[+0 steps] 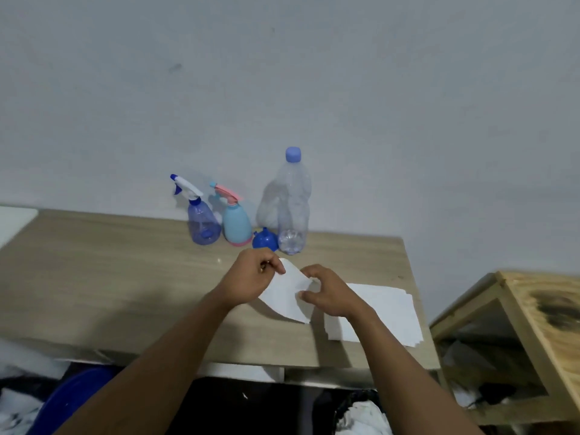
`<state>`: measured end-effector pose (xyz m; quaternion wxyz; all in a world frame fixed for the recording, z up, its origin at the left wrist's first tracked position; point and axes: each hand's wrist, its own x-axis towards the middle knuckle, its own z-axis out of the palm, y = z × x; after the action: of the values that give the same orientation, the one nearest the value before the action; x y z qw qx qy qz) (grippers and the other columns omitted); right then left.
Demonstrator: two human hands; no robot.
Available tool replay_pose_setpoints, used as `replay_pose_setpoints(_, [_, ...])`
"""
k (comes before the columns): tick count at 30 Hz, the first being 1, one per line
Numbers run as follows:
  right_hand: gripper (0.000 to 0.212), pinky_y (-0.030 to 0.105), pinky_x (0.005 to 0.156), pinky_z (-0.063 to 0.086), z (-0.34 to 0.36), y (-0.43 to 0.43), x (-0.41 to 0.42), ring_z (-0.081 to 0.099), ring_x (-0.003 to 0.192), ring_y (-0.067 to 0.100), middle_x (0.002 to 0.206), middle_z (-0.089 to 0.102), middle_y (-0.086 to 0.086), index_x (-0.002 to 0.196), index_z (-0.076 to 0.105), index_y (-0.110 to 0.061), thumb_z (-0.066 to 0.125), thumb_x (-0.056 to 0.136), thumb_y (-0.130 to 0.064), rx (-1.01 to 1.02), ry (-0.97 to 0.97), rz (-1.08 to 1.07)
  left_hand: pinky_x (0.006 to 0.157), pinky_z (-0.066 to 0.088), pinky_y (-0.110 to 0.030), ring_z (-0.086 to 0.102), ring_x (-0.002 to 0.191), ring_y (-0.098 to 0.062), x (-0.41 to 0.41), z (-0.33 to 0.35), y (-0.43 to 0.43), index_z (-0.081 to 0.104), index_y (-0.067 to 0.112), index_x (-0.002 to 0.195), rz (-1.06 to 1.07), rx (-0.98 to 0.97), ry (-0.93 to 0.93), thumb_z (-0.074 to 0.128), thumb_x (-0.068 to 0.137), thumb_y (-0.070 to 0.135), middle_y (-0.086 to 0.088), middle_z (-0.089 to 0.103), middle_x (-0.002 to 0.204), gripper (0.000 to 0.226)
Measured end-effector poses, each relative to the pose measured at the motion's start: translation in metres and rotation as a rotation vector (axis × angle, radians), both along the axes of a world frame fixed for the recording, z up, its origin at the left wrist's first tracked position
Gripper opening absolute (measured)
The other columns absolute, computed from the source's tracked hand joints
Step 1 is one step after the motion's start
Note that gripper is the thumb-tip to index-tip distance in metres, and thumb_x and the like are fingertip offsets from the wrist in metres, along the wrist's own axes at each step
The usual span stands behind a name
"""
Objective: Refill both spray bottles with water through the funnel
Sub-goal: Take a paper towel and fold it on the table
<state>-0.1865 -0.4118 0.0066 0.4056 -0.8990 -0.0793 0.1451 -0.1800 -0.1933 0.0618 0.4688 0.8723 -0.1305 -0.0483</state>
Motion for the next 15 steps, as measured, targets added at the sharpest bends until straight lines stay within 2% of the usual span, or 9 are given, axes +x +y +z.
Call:
replay_pose_setpoints(2, [0.012,0.039,0.084,0.053,0.006,0.027,0.004,0.062,0.084,0.012,0.091,0.067,-0.006,0.087,0.066,-0.024,0.071,0.08,-0.032,-0.02,0.033,0.02,0.07,0.044,-0.01,0.061,0.077,-0.006,0.005,0.003,0.03,0.069,0.028,0.076,0.064,-0.01,-0.011,0.053,0.082,-0.007,0.011,0.068,0.084,0.039])
replay_pose_setpoints(3, [0.008,0.034,0.075,0.051,0.009,0.04,0.004,0.059,0.074,0.011,0.082,0.064,-0.006,0.08,0.063,-0.024,0.071,0.083,-0.026,-0.003,0.045,0.011,0.068,0.045,-0.011,0.059,0.071,-0.006,0.007,0.002,0.047,0.07,0.027,0.078,0.104,-0.019,0.008,0.055,0.083,-0.004,0.009,0.069,0.085,0.034])
replay_pose_setpoints(6, [0.007,0.014,0.058,0.042,0.008,0.075,0.003,0.054,0.065,0.007,0.079,0.063,-0.003,0.088,0.068,-0.011,0.071,0.087,-0.016,0.088,0.067,-0.106,0.053,0.046,-0.025,0.05,0.052,-0.013,0.015,-0.008,0.108,0.07,0.031,0.087,0.187,-0.017,0.076,0.063,0.077,0.013,-0.008,0.068,0.078,0.021])
replay_pose_setpoints(8, [0.013,0.012,0.057,0.043,0.0,0.099,0.002,0.058,0.068,0.009,0.082,0.068,0.001,0.094,0.07,-0.003,0.073,0.087,-0.013,0.231,0.09,-0.235,0.056,0.051,-0.034,0.057,0.055,-0.025,0.019,-0.026,0.15,0.069,0.037,0.094,0.2,0.0,0.114,0.062,0.069,0.028,-0.01,0.071,0.083,0.028])
replay_pose_setpoints(10, [0.01,0.017,0.061,0.051,-0.011,0.126,-0.002,0.066,0.073,0.012,0.088,0.074,0.004,0.097,0.071,-0.004,0.073,0.087,-0.008,0.407,0.138,-0.389,0.052,0.049,-0.03,0.053,0.049,-0.018,0.017,-0.046,0.187,0.068,0.041,0.096,0.211,0.032,0.158,0.06,0.068,0.031,-0.002,0.07,0.073,0.031])
replay_pose_setpoints(12, [0.005,0.028,0.062,0.055,-0.029,0.156,-0.006,0.07,0.073,0.017,0.088,0.077,0.01,0.094,0.072,-0.005,0.07,0.089,-0.005,0.544,0.203,-0.545,0.05,0.04,-0.023,0.042,0.042,-0.01,0.011,-0.064,0.214,0.07,0.036,0.093,0.241,0.004,0.17,0.063,0.071,0.022,0.005,0.055,0.051,0.026])
replay_pose_setpoints(13, [0.002,0.033,0.063,0.055,-0.04,0.17,-0.009,0.069,0.072,0.021,0.085,0.076,0.014,0.088,0.072,-0.005,0.07,0.089,-0.005,0.563,0.217,-0.611,0.05,0.037,-0.022,0.039,0.041,-0.009,0.008,-0.073,0.226,0.07,0.033,0.091,0.252,-0.02,0.175,0.065,0.074,0.015,0.007,0.048,0.047,0.025])
replay_pose_setpoints(15, [0.012,0.042,0.065,0.054,-0.067,0.195,-0.015,0.065,0.07,0.023,0.083,0.074,0.021,0.079,0.069,-0.003,0.071,0.088,-0.011,0.486,0.195,-0.689,0.05,0.036,-0.022,0.038,0.042,-0.007,0.0,-0.09,0.246,0.071,0.029,0.094,0.269,-0.028,0.214,0.069,0.078,0.002,0.005,0.049,0.051,0.031])
